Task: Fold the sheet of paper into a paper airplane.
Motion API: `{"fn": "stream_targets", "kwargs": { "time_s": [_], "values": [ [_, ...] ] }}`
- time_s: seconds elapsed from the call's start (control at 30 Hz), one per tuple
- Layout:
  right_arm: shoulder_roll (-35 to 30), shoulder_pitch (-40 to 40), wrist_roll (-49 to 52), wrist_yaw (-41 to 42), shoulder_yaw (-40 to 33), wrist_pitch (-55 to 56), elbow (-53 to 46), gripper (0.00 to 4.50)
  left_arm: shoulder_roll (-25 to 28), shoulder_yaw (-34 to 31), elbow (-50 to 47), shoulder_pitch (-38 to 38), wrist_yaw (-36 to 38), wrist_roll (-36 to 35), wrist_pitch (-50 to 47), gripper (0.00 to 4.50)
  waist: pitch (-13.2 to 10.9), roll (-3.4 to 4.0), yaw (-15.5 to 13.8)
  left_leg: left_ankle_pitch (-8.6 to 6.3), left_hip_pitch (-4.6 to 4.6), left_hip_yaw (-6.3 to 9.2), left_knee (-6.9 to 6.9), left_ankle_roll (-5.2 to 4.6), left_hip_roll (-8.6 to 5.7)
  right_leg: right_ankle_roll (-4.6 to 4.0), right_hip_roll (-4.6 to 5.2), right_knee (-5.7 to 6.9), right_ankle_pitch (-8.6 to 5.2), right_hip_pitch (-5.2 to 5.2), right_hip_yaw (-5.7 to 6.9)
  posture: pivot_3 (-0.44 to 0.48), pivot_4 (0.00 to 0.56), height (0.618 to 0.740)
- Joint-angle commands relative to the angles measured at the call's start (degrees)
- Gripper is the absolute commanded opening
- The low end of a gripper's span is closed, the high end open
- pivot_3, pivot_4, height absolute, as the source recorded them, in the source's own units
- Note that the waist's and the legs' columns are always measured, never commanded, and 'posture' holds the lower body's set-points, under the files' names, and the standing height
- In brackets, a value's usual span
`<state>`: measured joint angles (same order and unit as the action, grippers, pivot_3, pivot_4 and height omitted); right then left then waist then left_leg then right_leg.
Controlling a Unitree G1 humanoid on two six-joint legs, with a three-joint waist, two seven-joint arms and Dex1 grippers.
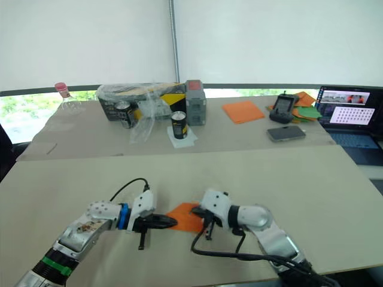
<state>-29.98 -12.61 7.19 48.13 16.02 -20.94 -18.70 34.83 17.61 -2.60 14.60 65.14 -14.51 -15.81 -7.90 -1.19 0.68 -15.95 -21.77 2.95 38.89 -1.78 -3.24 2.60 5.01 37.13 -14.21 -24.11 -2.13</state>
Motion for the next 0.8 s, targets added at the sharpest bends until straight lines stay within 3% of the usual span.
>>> {"fn": "stream_targets", "kwargs": {
  "time_s": [0.03,0.13,0.27,0.43,0.8],
  "values": [
    [0.43,-0.40,6.46,-0.82,-6.61,-4.69,-3.78,0.03,0.55,1.90,2.32,-2.24,-1.00,3.25,-0.61,0.00,0.00,0.00,-0.01,0.00,0.01,0.00,0.00,0.00,0.01,0.00,0.00,0.00,0.00,0.02,0.00,0.000,0.150,0.740],
    [-1.10,0.16,10.99,-0.17,-9.84,-11.56,-3.79,0.03,0.00,1.44,2.63,-2.15,-1.52,2.56,-0.92,0.00,0.02,0.00,-0.10,0.00,0.06,0.01,-0.01,0.00,0.02,0.00,0.02,0.00,0.00,0.06,-0.01,0.000,0.150,0.740],
    [-3.30,0.56,14.76,0.54,-11.24,-19.65,-1.59,1.25,-0.75,0.84,3.15,-1.77,-1.89,2.21,-1.08,0.00,0.03,0.01,-0.29,-0.01,0.06,0.00,0.00,-0.02,0.00,0.00,0.06,-0.01,0.00,0.08,-0.01,0.000,0.150,0.740],
    [-3.11,-0.52,13.84,-0.98,-10.38,-20.59,1.67,2.91,-0.90,0.48,3.20,-1.85,-1.95,2.36,-1.00,0.00,0.05,0.04,-0.42,0.00,0.10,-0.01,0.01,-0.03,0.00,0.00,0.07,0.00,0.00,0.11,-0.03,0.000,0.150,0.740],
    [0.16,-4.06,20.54,1.43,-9.88,-26.72,4.51,2.91,-0.42,-0.30,3.42,-2.66,-2.26,2.76,-0.64,0.00,0.07,0.04,-0.34,-0.01,0.11,-0.02,0.00,-0.03,0.02,0.01,0.07,0.01,0.01,0.11,-0.04,0.000,0.150,0.740]
  ]
}}
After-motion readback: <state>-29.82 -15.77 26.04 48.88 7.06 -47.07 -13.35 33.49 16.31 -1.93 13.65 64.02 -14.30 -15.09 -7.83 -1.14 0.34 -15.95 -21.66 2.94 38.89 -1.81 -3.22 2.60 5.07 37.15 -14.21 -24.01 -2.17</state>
